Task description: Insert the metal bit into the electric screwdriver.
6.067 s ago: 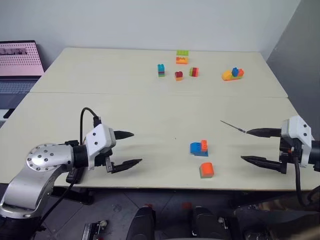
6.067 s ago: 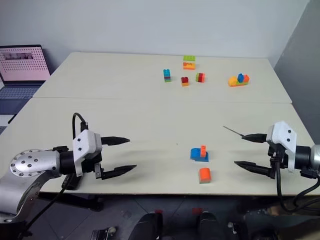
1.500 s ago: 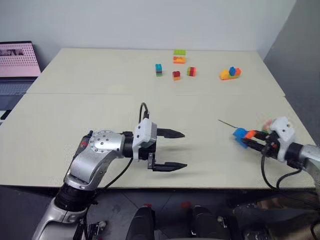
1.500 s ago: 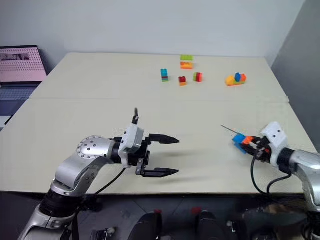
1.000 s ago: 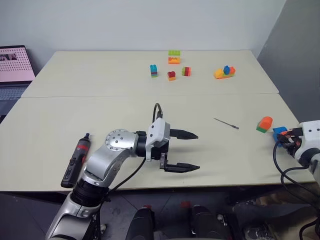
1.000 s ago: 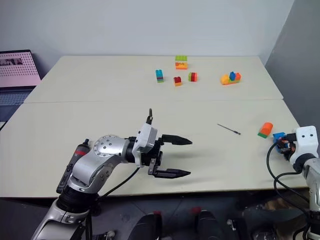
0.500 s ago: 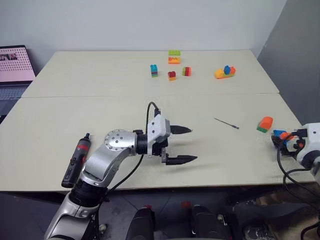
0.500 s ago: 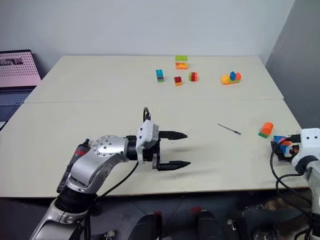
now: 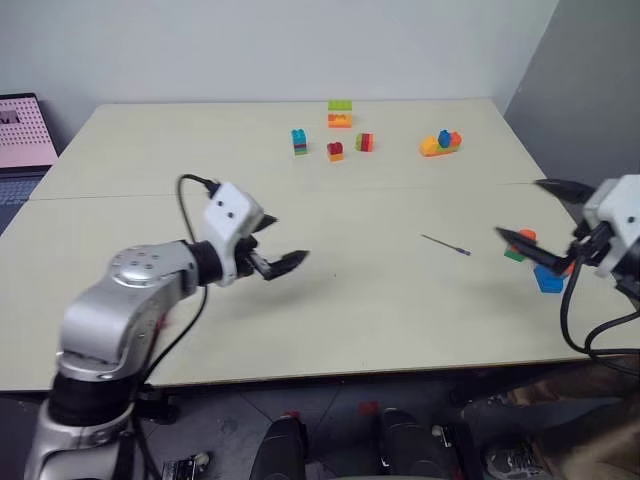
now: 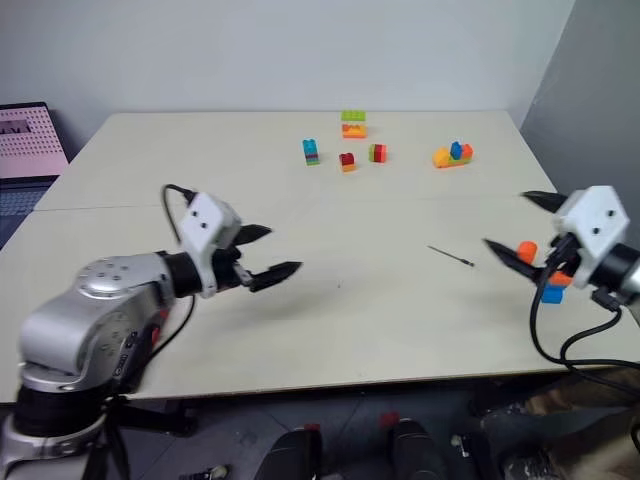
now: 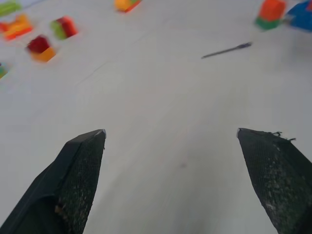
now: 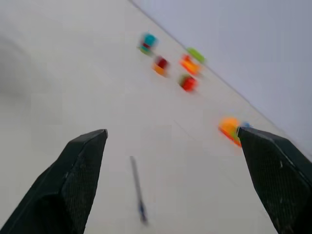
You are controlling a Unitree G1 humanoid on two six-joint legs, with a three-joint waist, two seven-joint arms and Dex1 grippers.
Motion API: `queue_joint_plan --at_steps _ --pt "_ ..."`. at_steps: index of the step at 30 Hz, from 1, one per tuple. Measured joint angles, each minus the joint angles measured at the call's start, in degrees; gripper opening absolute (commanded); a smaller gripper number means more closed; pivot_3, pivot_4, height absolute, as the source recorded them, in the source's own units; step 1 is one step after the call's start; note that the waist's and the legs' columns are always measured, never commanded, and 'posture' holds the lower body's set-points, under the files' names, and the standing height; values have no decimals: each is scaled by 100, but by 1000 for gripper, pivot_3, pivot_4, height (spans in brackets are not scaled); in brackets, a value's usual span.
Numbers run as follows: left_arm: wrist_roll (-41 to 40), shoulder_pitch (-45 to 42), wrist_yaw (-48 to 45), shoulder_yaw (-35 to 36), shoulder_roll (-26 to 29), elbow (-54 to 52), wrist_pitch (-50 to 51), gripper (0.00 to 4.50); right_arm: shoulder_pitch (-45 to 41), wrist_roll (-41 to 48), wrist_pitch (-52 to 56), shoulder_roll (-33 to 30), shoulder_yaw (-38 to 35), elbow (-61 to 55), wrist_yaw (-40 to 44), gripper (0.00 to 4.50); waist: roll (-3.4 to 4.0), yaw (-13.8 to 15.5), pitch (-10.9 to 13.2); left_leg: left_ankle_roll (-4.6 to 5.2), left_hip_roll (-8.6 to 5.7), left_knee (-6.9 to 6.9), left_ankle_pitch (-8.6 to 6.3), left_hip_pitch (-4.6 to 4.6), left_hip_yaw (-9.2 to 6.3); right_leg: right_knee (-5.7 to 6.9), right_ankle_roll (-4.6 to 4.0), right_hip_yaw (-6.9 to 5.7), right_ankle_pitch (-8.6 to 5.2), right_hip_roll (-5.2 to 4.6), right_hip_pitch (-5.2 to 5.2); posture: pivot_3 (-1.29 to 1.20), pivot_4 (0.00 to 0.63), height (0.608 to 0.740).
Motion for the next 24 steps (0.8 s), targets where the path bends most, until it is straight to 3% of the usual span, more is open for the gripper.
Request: queue_joint_plan --at_steps 7,16,24 --pt "-108 249 532 807 496 121 1506 4500 -1040 585 492 -1 1179 65 1162 4471 -27 103 14 0 0 2 0 -12 -6 -12 1 -10 1 -2 -5 0 150 740" --pt "99 165 585 733 1589 1194 2278 4500 -1705 573 529 239 2007 581 1997 4471 -56 95 27 -1 0 -4 0 -13 -3 -9 -2 -9 1 -5 -12 0 150 740" --pt "258 -875 882 61 1332 2362 2979 4500 -2175 576 546 553 2417 646 2408 4471 -64 126 30 -1 -2 0 0 -16 -4 -8 27 -12 18 -6 -10 0 150 740"
